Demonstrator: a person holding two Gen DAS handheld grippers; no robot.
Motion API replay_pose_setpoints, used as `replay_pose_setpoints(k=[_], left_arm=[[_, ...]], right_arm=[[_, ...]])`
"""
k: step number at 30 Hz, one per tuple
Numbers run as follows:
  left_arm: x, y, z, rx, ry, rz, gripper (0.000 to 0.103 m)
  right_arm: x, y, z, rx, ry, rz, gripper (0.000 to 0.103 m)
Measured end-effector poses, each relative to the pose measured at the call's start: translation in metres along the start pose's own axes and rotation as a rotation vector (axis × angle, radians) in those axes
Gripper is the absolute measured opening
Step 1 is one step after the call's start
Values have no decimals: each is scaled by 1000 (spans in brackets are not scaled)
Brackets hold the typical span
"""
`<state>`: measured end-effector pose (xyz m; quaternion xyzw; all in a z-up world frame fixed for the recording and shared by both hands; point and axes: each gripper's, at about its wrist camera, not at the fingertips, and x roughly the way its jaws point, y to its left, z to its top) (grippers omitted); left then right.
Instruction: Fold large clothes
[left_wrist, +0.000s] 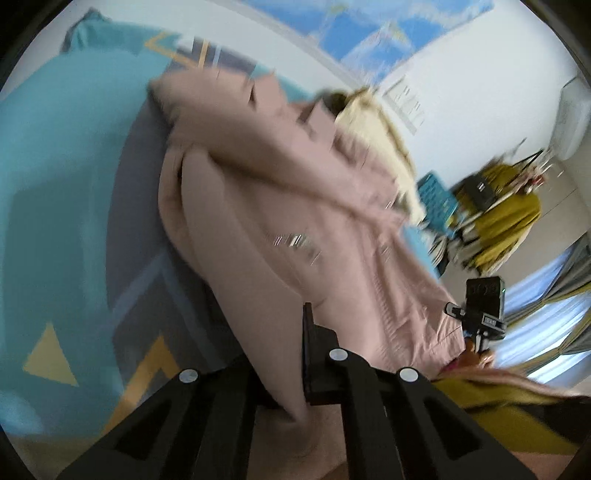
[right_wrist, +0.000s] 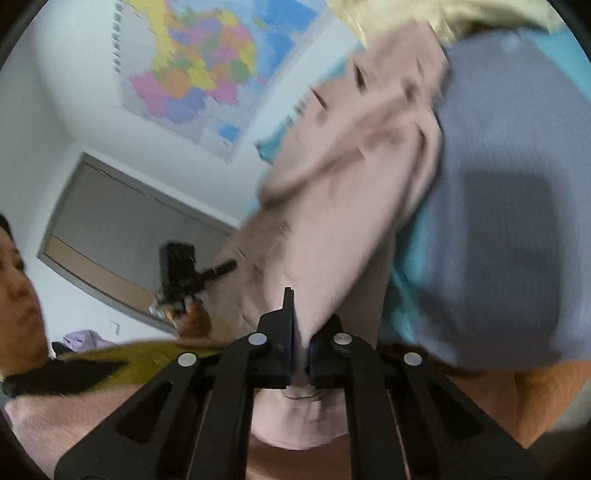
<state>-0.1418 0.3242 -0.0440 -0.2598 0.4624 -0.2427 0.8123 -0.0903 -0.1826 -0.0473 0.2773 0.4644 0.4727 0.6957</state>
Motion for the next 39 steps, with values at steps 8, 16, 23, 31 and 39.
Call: replay_pose_setpoints(k=[8, 16, 23, 31, 39], left_arm=[[-37, -15, 55, -3, -179, 32, 1], [-32, -10, 141, -47, -188, 59, 1], [-1, 9, 224, -71, -137, 125, 2], [81, 64, 280, -167, 34, 230, 3], [79, 74, 282, -136, 19, 279, 14]], right_arm=[[-23, 32, 69, -76, -183, 37, 5], [-14, 24, 151, -49, -256, 94, 4], [12, -23, 232, 82, -303, 32, 4], [54, -99, 274, 241, -263, -145, 4], [58, -76, 274, 100, -272, -340, 42]])
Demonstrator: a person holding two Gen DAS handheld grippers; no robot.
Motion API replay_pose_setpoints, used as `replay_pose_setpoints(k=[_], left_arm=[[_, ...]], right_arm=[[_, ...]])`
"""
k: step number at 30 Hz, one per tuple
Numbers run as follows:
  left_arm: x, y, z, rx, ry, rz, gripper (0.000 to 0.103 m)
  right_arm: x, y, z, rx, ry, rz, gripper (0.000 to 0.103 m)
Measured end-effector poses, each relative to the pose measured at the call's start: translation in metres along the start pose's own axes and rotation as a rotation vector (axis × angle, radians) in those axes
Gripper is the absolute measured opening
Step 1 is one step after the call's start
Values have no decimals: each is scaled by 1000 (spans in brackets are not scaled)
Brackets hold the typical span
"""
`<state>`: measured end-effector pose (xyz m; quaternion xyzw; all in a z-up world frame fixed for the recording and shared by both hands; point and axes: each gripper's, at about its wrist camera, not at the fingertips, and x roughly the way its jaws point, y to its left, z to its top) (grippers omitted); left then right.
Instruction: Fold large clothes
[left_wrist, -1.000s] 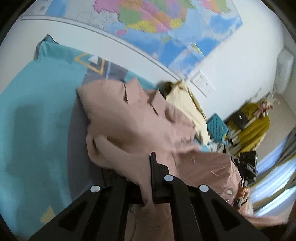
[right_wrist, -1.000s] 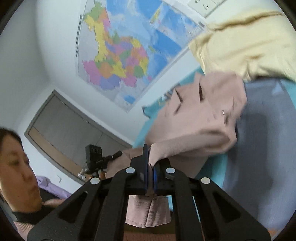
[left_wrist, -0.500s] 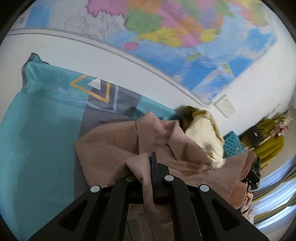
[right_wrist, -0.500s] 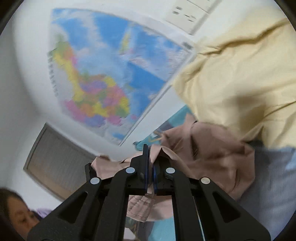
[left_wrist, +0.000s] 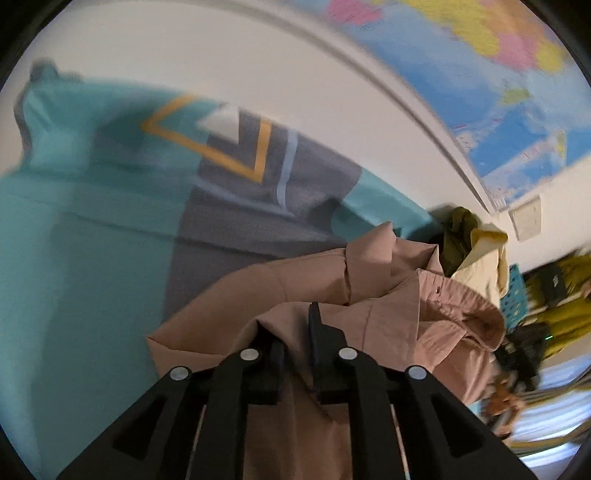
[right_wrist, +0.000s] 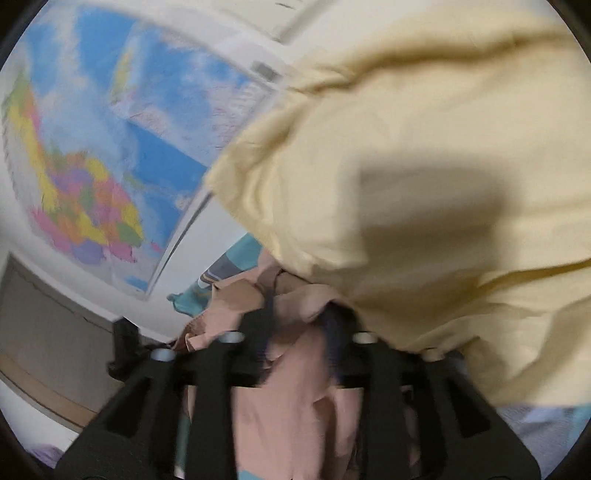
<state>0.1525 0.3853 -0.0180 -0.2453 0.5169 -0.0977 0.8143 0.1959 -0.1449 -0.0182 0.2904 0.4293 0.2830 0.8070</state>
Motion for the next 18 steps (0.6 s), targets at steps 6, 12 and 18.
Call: replay_pose_setpoints(k=[6, 12, 18], left_arm=[[-50, -31, -35, 257, -186, 102, 56], [-46, -75, -69, 514, -218, 181, 73], [9, -84, -68, 566, -109, 306, 69]], right_arm=[[-45, 71, -29, -356, -157, -125, 78], [20, 122, -70, -697, -22, -297, 80], [95, 105, -71, -803, 41, -579, 79]])
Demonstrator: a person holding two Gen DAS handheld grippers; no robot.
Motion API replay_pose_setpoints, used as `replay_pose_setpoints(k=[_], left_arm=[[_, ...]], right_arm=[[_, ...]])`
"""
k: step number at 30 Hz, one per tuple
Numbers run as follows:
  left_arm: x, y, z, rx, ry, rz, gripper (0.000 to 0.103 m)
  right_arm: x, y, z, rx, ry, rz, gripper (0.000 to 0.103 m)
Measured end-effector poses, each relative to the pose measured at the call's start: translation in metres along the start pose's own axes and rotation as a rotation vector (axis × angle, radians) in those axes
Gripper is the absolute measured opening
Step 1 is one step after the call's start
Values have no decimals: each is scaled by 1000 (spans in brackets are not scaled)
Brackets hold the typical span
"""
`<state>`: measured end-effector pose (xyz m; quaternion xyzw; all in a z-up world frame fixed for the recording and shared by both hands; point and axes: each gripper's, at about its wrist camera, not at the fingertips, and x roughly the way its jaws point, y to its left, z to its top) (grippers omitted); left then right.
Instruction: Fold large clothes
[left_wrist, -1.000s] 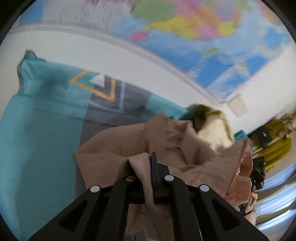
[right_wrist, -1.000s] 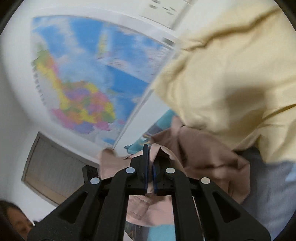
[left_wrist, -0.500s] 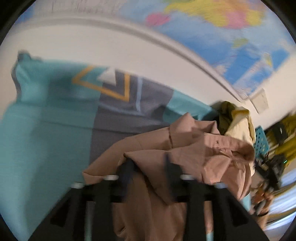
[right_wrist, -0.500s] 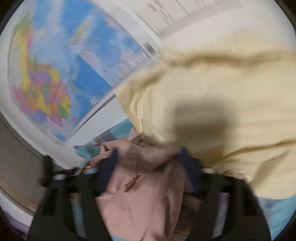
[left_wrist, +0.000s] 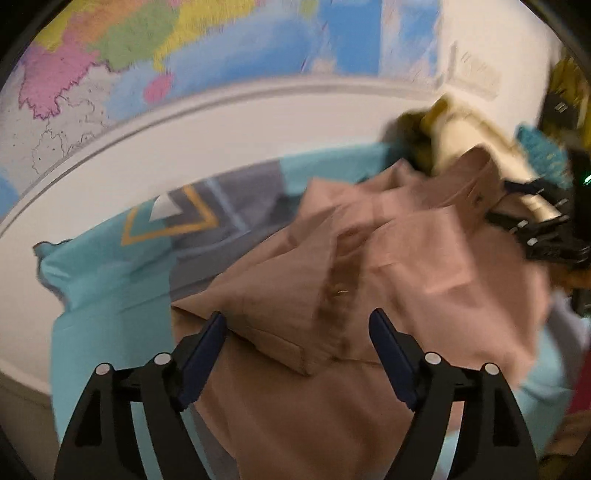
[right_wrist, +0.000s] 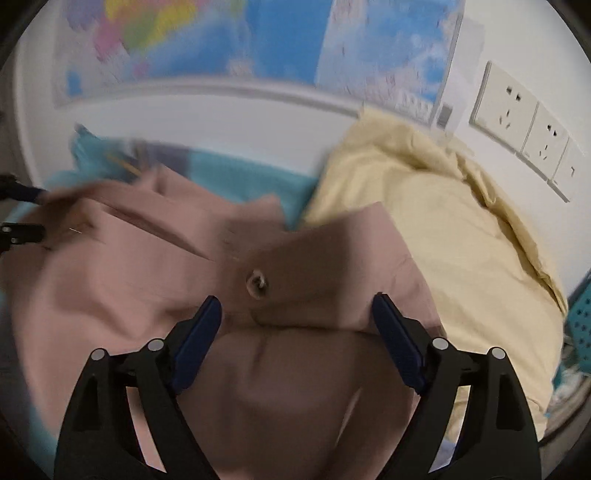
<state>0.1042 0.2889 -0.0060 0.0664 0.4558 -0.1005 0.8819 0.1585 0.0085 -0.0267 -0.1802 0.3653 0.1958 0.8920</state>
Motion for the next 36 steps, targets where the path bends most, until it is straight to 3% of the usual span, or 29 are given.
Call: replay_pose_setpoints(k=[1, 2, 4, 5, 8, 11, 13, 14, 16, 17, 20, 24, 26, 29, 31, 33, 35, 36], left_arm=[[9, 2, 2, -13, 18, 19, 55], [16, 8, 5, -37, 35, 20, 48], [22, 24, 10, -105, 47, -13, 23], [24, 32, 14, -146, 45, -41, 19], [24, 62, 28, -273, 32, -84, 7], [23, 90, 41, -388, 22, -118, 7], [24, 100, 47, -433, 20, -110, 14], [27, 102, 49, -429, 17, -78, 20], [29, 100, 48, -406, 7, 20, 61], [31, 100, 46, -394, 9, 14, 66], [32, 95, 35, -352, 35, -39, 67], [18, 75, 14, -214, 26, -9, 81], [10, 64, 2, -149, 25, -23, 82], [8, 52, -11, -79, 24, -18, 81], [16, 56, -12, -110, 47, 13, 78], [14, 70, -12, -197, 31, -2, 75], [0, 93, -17, -313, -12, -127, 77], [-7, 98, -20, -343, -27, -157, 84]], right_arm=[[4, -1, -2, -5, 8, -4, 68], [10, -5, -2, -7, 17, -45, 46], [13, -11, -1, -5, 25, -60, 18], [9, -23, 1, 53, 20, 14, 6], [-13, -46, 9, 142, -41, 99, 4], [-35, -74, 19, 241, -128, 117, 3], [-32, -86, 19, 299, -141, 115, 3], [-23, -91, 19, 326, -121, 125, 3], [-3, -94, 15, 361, -69, 170, 3], [6, -91, 13, 360, -46, 175, 4], [14, -82, 12, 343, -40, 181, 4], [5, -86, 18, 366, -75, 182, 3], [-2, -86, 24, 366, -109, 168, 3], [13, -82, 26, 359, -53, 181, 3], [20, -78, 23, 338, -24, 171, 4], [14, -81, 19, 353, -32, 179, 10], [1, -86, 14, 365, -52, 190, 25], [-7, -88, 11, 367, -62, 196, 40]])
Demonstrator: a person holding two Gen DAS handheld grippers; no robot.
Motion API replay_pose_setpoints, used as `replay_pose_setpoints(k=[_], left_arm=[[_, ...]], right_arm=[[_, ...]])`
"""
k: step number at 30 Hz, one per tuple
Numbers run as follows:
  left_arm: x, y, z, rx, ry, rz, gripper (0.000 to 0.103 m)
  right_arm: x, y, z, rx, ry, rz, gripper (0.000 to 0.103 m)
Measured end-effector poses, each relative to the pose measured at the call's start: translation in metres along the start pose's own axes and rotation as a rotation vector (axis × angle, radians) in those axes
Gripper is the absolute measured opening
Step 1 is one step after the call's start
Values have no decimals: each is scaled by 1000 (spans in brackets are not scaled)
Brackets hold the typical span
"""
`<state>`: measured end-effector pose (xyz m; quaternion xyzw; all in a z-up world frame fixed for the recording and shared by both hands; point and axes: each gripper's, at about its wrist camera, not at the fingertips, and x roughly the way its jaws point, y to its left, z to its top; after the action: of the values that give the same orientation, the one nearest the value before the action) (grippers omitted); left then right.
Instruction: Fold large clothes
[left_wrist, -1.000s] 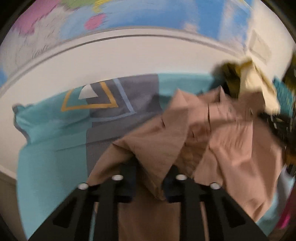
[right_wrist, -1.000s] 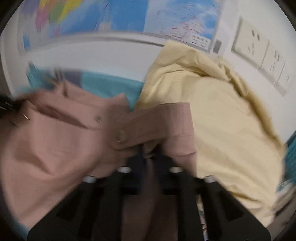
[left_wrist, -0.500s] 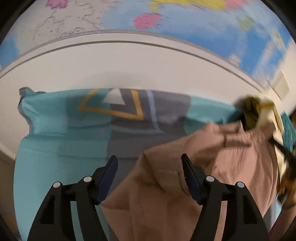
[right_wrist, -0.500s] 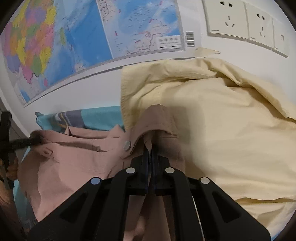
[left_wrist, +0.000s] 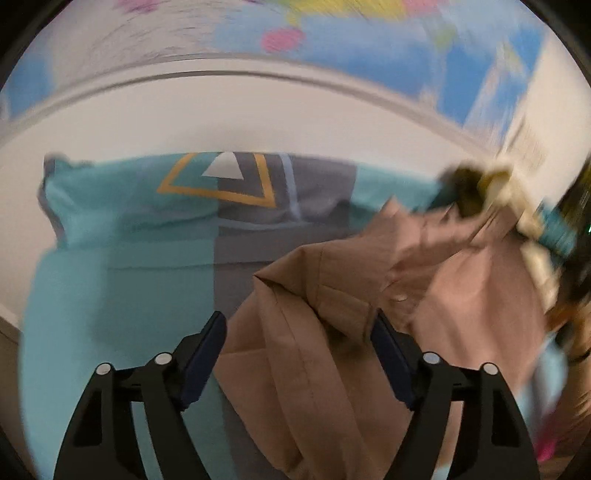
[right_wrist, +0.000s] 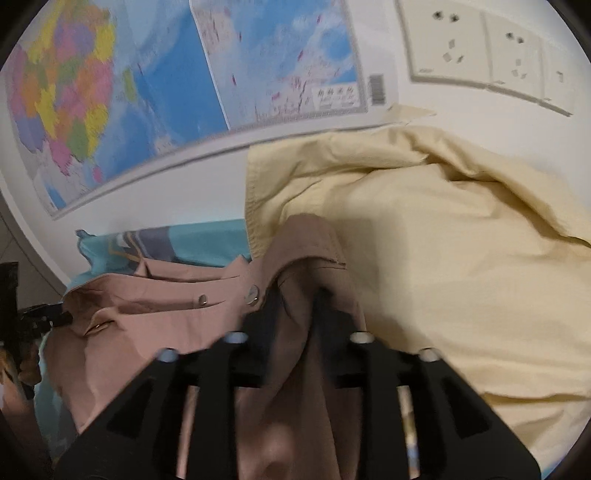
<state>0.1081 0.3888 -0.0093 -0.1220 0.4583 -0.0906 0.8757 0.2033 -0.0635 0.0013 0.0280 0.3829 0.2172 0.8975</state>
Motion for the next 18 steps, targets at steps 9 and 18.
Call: replay_pose_setpoints(k=[9, 18], left_arm=[[-21, -13, -67, 145, 21, -89, 96], [16, -36, -92, 179, 27, -94, 69]], right_arm=[[-76, -32, -87, 21, 49, 156, 91], [-31, -19, -130, 11, 151, 250, 56]])
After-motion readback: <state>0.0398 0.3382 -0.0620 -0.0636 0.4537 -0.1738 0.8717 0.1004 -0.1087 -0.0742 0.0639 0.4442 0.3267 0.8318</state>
